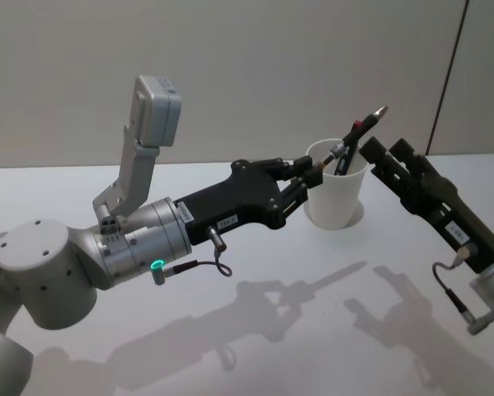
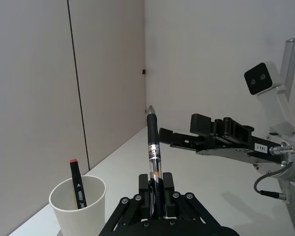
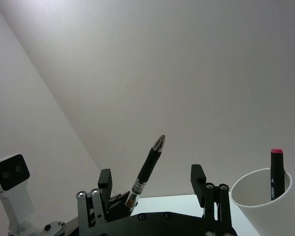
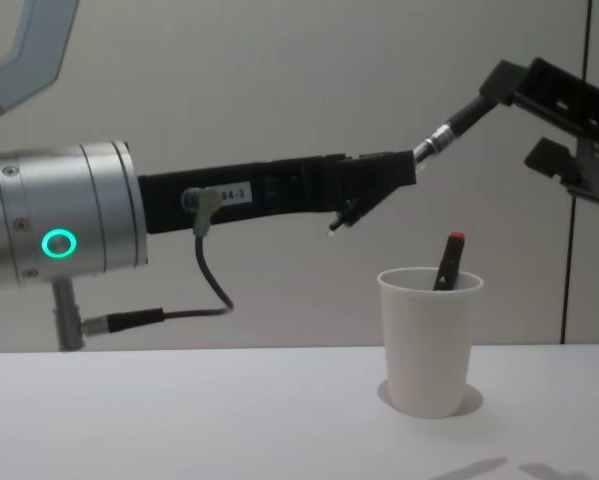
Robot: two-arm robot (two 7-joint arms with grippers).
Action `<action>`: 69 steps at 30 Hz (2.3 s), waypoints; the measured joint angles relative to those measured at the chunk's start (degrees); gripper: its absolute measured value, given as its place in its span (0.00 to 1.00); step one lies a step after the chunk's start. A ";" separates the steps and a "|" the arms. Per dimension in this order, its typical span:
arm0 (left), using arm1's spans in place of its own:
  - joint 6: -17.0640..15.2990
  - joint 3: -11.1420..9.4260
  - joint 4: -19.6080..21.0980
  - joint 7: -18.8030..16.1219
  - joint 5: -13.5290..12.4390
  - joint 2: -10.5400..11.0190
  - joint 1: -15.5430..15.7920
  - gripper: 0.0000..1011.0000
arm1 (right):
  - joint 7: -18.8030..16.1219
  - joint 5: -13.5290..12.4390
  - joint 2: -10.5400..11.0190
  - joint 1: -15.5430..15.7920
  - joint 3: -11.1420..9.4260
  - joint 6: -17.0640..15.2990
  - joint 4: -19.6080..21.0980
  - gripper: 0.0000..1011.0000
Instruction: Place the pen into the pen holder.
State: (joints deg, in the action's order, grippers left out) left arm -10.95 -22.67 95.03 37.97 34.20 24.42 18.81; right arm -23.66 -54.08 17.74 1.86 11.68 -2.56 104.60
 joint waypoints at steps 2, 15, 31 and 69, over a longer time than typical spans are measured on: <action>0.00 0.00 0.00 0.00 0.00 0.00 0.00 0.16 | -0.22 -0.52 -0.19 -0.45 0.05 -0.28 -0.37 0.99; 0.00 0.00 0.00 0.00 0.00 0.00 0.00 0.16 | -0.15 -2.11 -1.65 -3.13 0.64 -1.35 -2.76 0.99; 0.00 0.00 0.00 0.00 0.00 0.00 0.00 0.16 | -2.14 -2.60 -2.97 -6.13 1.71 -4.01 -5.42 0.99; 0.00 0.00 0.00 0.00 0.00 0.00 0.00 0.16 | -2.82 -3.88 -3.36 -8.15 2.46 -5.79 -6.96 0.39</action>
State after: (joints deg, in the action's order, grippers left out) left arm -10.95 -22.67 95.03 37.97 34.20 24.42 18.81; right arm -26.48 -57.96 14.38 -6.29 14.14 -8.36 97.63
